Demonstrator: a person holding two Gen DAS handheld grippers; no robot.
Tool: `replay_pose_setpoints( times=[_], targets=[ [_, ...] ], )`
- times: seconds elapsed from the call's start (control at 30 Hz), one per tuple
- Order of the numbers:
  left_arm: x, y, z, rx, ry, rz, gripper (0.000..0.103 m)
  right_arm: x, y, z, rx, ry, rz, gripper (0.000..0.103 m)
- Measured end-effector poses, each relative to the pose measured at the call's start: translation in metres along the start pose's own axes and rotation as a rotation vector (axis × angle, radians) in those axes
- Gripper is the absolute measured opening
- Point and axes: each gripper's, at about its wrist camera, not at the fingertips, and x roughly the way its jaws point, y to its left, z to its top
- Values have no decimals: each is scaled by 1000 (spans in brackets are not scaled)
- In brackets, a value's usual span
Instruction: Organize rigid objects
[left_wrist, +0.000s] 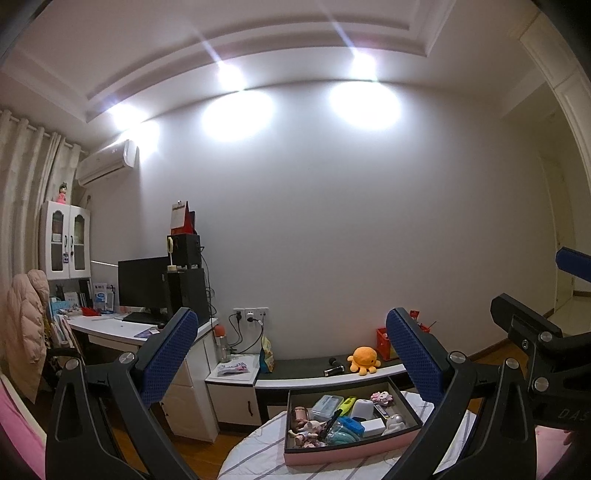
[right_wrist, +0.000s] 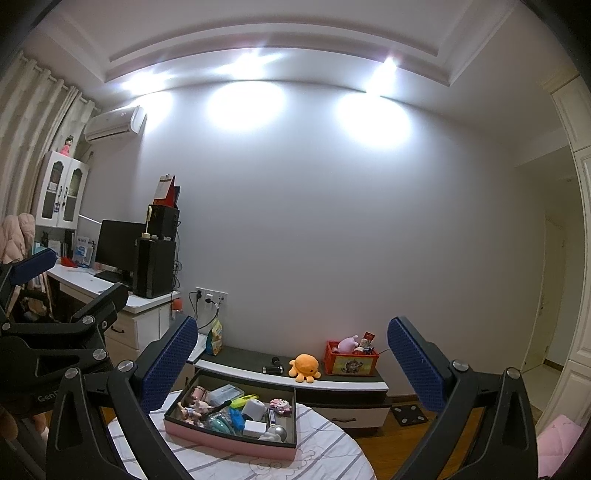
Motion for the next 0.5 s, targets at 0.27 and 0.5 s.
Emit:
replay_pose_setpoints(
  times=[0.27,0.5],
  targets=[
    [1,1,-3,-12,5,1,103,1,-2,1,-1,3,4,103],
    [0,2,-4,-6,0,8,103,2,-3,2,1,9,2,103]
  ],
)
